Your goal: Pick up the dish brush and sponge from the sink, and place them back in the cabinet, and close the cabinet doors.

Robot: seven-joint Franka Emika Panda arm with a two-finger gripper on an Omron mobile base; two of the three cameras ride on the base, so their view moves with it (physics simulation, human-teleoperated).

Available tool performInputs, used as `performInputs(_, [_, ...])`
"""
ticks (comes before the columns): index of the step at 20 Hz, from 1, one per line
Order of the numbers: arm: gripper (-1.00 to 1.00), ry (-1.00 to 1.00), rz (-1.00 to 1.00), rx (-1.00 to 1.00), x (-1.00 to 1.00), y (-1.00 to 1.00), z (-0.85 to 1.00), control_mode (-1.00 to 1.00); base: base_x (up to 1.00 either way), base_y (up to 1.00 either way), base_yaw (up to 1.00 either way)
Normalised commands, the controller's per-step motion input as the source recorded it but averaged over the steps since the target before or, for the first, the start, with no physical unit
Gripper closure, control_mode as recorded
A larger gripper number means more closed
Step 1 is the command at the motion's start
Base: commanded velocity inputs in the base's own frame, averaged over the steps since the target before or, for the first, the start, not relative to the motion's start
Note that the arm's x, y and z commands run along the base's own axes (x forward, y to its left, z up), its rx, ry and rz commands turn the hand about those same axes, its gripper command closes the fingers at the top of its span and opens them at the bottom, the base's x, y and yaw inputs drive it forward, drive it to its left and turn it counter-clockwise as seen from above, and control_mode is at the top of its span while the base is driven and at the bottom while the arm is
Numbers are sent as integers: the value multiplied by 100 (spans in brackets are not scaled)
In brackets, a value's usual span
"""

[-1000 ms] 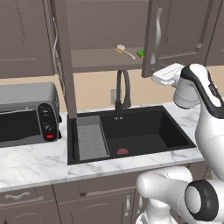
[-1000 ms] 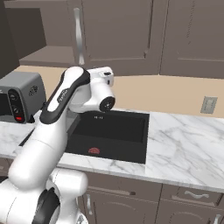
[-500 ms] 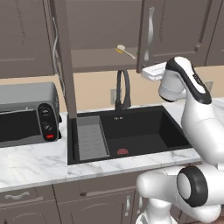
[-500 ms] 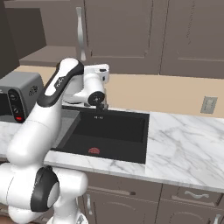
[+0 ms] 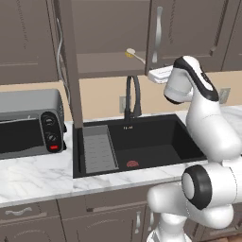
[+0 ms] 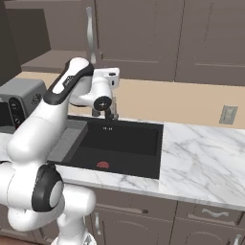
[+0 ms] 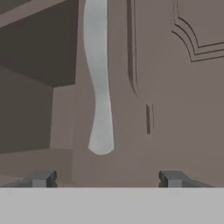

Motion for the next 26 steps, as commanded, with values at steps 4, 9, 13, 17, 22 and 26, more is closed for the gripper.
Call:
performInputs(4, [-100,0,-3,0,26,0,0,-100,0,0,0])
performInputs(9, [-100,0,-3,0,20,0,0,-100,0,0,0])
performInputs(13, [-100,0,-2,0,6,0,0,-100,0,0,0])
performInputs(17, [-100,0,-2,0,-5,0,5,-100,0,0,0])
performInputs(22, [-100,0,-4,0,-28,0,7,-100,0,0,0])
performInputs(26, [-100,0,-5,0,-28,0,13,-100,0,0,0])
